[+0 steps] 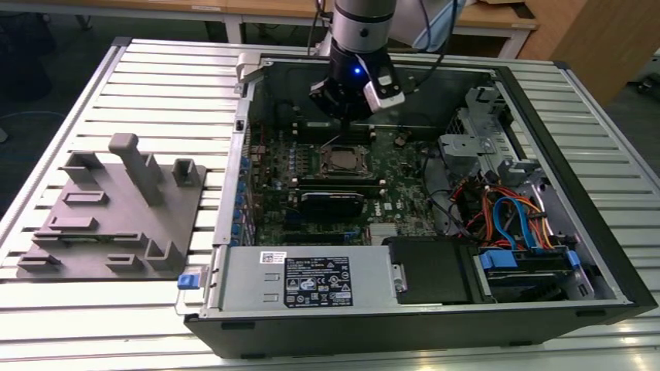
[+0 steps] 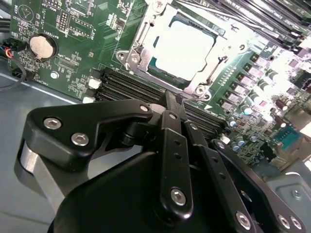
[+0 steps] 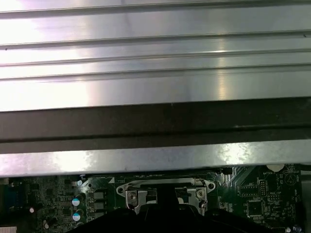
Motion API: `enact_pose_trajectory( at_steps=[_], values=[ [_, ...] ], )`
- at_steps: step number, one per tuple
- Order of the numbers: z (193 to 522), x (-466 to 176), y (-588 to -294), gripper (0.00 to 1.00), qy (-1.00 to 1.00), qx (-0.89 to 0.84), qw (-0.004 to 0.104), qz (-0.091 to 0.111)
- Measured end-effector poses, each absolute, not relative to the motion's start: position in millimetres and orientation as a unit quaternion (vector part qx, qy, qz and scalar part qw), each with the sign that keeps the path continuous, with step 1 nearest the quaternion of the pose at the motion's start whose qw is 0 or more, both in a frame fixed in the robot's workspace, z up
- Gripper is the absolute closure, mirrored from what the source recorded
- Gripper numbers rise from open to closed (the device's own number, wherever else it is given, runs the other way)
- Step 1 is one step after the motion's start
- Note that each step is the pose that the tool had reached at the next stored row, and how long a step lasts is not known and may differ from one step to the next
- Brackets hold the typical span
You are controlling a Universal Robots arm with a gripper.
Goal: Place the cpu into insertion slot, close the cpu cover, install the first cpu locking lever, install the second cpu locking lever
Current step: 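Install the first cpu locking lever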
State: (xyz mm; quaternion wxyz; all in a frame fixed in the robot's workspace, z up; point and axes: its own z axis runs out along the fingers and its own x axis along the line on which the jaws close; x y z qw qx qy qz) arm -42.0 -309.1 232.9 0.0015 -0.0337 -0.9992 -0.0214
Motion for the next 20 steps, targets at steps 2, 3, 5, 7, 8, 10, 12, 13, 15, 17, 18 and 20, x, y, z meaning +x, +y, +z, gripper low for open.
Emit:
enact_pose_trajectory(
  at_steps=[2,3,5,7,8,10,12,13,15,17,18,20],
  values=[
    [232.3,-40.8,-309.1,0.90,-0.999,-0.034,0.002,-0.021],
    [232.3,-40.8,-309.2,0.90,-0.999,-0.034,0.002,-0.021],
    [232.3,-40.8,-309.1,0.90,-0.999,-0.034,0.002,-0.021],
    [232.1,-41.8,-309.1,0.90,-0.999,-0.031,0.002,-0.022],
    [232.0,-42.9,-309.1,0.90,-0.999,-0.029,0.002,-0.022],
    [232.0,-45.3,-309.1,0.90,-0.999,-0.026,0.002,-0.022],
    [231.9,-47.4,-309.1,0.90,-0.999,-0.023,0.002,-0.023],
    [231.8,-47.6,-308.9,0.90,-1.000,-0.021,0.002,-0.023],
    [231.6,-47.7,-308.1,0.90,-1.000,-0.014,0.002,-0.023],
    [231.3,-47.7,-306.7,0.90,-1.000,-0.008,0.002,-0.023],
    [231.1,-47.7,-305.8,0.90,-1.000,-0.006,0.002,-0.023],
    [230.5,-47.6,-304.1,0.90,-1.000,-0.005,0.002,-0.023]
  ],
)
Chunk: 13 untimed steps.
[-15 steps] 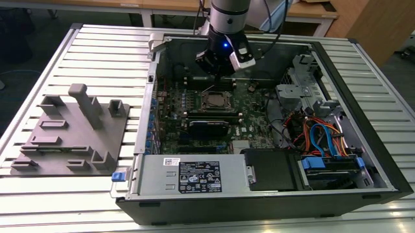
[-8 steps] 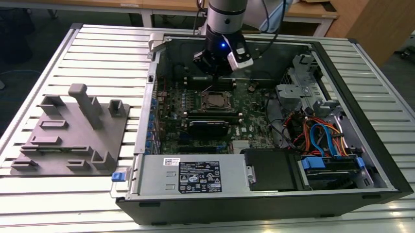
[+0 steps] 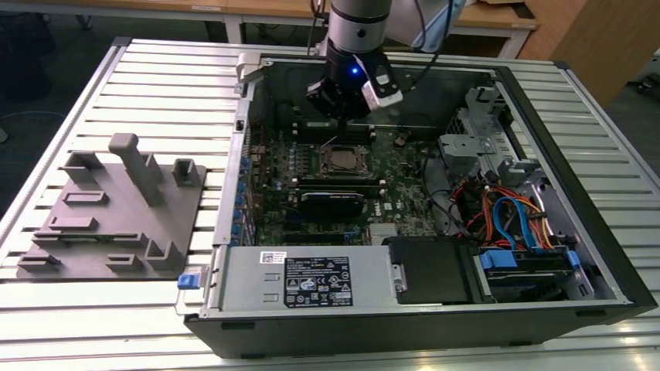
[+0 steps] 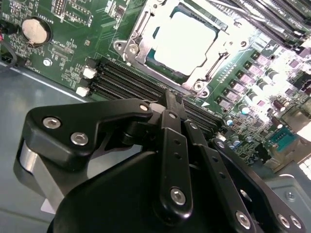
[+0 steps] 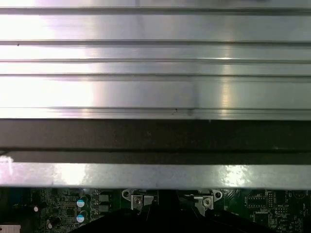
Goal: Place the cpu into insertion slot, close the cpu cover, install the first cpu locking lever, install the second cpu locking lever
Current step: 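Install the first cpu locking lever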
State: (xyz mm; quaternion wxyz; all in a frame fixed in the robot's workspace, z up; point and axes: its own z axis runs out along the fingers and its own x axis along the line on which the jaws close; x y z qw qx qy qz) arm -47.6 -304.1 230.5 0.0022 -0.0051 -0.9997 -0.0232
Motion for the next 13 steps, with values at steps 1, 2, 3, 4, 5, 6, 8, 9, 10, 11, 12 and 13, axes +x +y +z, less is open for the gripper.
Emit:
enact_pose_trajectory(
  at_steps=[1,2,3,4,5,6,8,9,10,11,12,13],
  values=[
    [230.1,-47.5,-303.3,0.90,-1.000,-0.005,0.002,-0.023],
    [229.6,-47.2,-302.6,0.90,-1.000,-0.005,0.002,-0.023],
    [229.1,-46.7,-302.0,0.90,-1.000,-0.005,0.002,-0.023],
    [228.6,-46.0,-301.5,0.90,-1.000,-0.005,0.002,-0.023],
    [228.0,-45.2,-300.9,0.90,-1.000,-0.005,0.002,-0.023],
    [227.4,-44.3,-300.5,0.90,-1.000,-0.005,0.002,-0.023],
    [226.1,-42.6,-299.9,0.90,-1.000,-0.005,0.002,-0.023],
    [225.5,-41.9,-299.7,0.90,-1.000,-0.005,0.002,-0.023],
    [224.8,-41.2,-299.6,0.90,-1.000,-0.005,0.002,-0.023],
    [224.0,-40.6,-299.4,0.90,-1.000,-0.005,0.002,-0.023],
    [223.3,-40.1,-299.4,0.90,-1.000,-0.005,0.002,-0.023],
    [222.6,-39.7,-299.3,0.90,-1.000,-0.005,0.002,-0.023]
  ],
)
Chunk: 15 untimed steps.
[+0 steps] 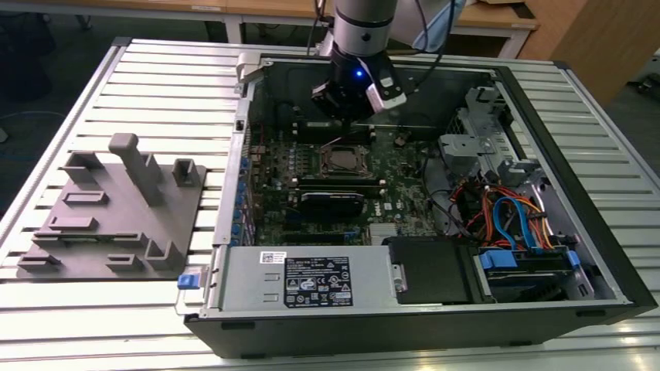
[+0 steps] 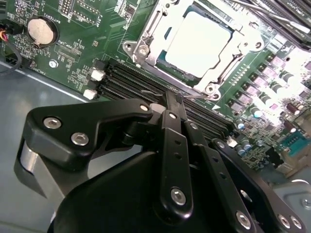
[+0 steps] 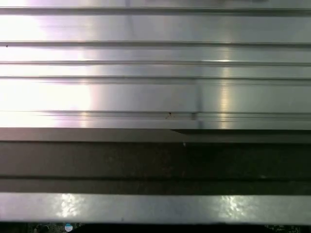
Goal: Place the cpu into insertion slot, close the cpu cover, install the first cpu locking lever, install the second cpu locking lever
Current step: 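Install the first cpu locking lever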
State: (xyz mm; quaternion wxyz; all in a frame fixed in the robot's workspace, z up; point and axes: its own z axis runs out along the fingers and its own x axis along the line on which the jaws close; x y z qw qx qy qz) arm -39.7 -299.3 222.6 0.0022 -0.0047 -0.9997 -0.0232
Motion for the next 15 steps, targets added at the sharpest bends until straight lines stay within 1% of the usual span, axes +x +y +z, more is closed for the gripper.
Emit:
enact_pose_trajectory(
  at_steps=[15],
  values=[
    [214.6,-31.3,-299.3,0.90,-1.000,-0.005,0.002,-0.023]
  ],
)
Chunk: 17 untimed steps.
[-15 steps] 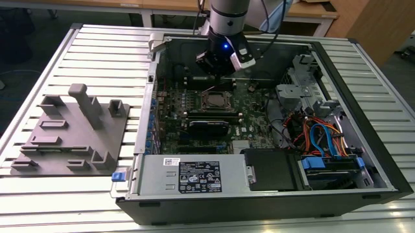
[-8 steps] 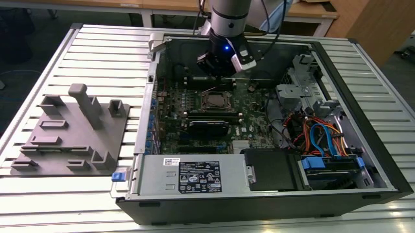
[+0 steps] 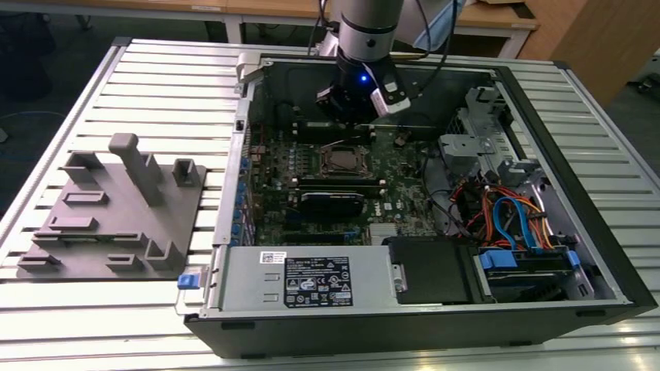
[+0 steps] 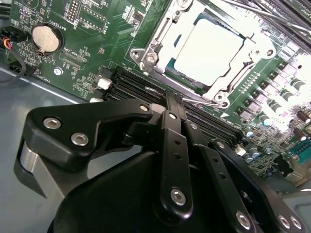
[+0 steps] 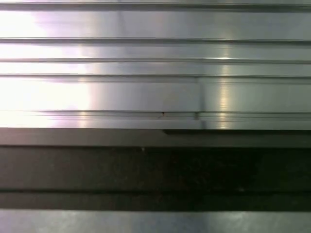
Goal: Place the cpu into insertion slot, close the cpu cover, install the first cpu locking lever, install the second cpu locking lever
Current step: 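Install the first cpu locking lever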
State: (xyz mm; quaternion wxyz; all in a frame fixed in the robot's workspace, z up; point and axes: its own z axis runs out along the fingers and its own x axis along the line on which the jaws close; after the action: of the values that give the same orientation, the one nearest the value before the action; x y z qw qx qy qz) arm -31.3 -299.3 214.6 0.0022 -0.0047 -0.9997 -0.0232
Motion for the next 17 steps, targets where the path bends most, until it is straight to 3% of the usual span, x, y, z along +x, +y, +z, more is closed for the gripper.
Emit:
enact_pose_trajectory(
  at_steps=[17],
  values=[
    [202,-26,-299,0.90,-1.000,-0.005,0.002,-0.023]
  ],
)
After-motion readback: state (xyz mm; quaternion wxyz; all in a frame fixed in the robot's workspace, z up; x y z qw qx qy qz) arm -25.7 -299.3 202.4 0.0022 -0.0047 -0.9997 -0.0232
